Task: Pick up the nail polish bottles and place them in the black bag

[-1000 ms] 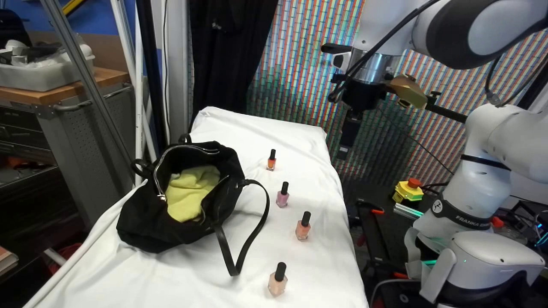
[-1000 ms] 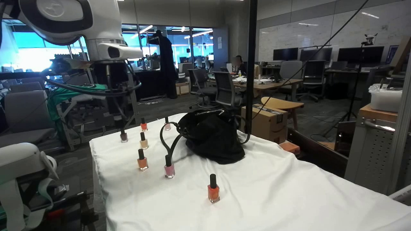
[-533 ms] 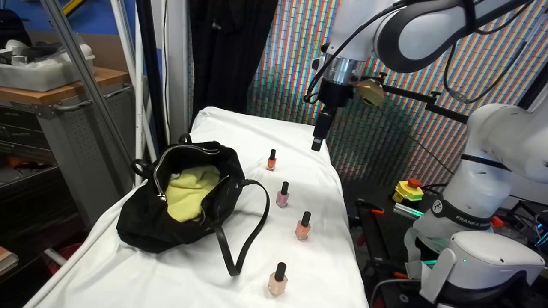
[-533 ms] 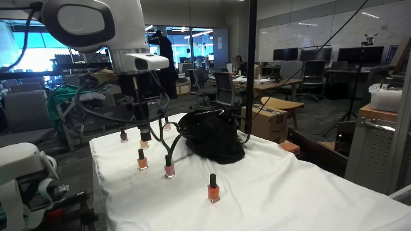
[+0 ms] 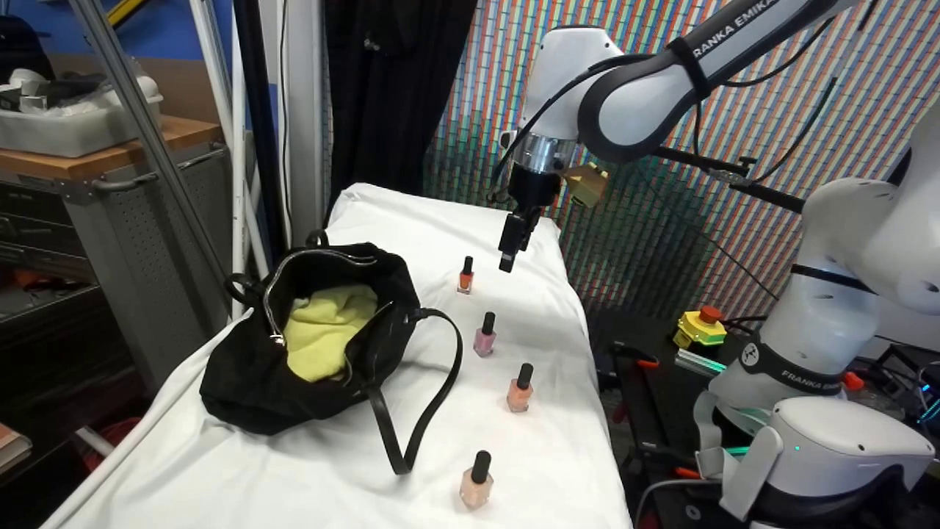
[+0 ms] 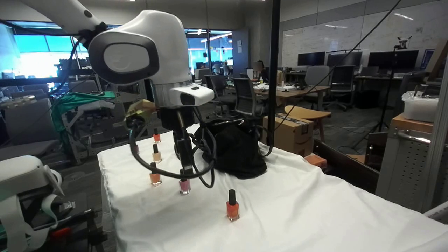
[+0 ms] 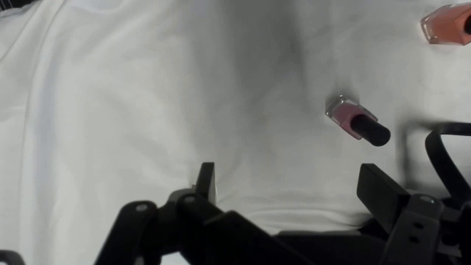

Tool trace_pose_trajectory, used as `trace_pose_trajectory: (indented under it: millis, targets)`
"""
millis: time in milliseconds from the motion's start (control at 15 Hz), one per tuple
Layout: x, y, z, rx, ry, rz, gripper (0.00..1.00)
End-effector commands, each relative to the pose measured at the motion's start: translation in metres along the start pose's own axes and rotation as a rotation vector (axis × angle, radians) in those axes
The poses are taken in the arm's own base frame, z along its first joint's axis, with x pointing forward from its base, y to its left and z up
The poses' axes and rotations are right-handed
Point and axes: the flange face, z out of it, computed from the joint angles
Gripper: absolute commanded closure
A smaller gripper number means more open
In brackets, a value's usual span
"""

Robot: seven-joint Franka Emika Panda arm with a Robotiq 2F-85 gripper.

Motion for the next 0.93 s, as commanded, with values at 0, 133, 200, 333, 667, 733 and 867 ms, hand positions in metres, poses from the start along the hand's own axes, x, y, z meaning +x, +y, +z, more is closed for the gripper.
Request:
trace_pose_trajectory:
  millis: [0,133,200,333,667,733,867]
  targets:
    - [0.028,0.011,0.022,-0.024,0.007,-0.062,0.00]
    - [0.036,0.016,0.034,-0.023,-0.003,-0.083,0.00]
    - [0.038,0.019,0.040,-0.024,-0.005,-0.095,0.00]
    - [0.042,0.025,0.049,-0.028,-0.010,-0.113,0.00]
    - [0.051,0.040,0.069,-0.025,-0.005,-0.152,0.00]
    - [0.052,0.042,0.073,-0.030,-0.006,-0.161,0.00]
    - [0.056,0.045,0.081,-0.028,-0.011,-0.177,0.00]
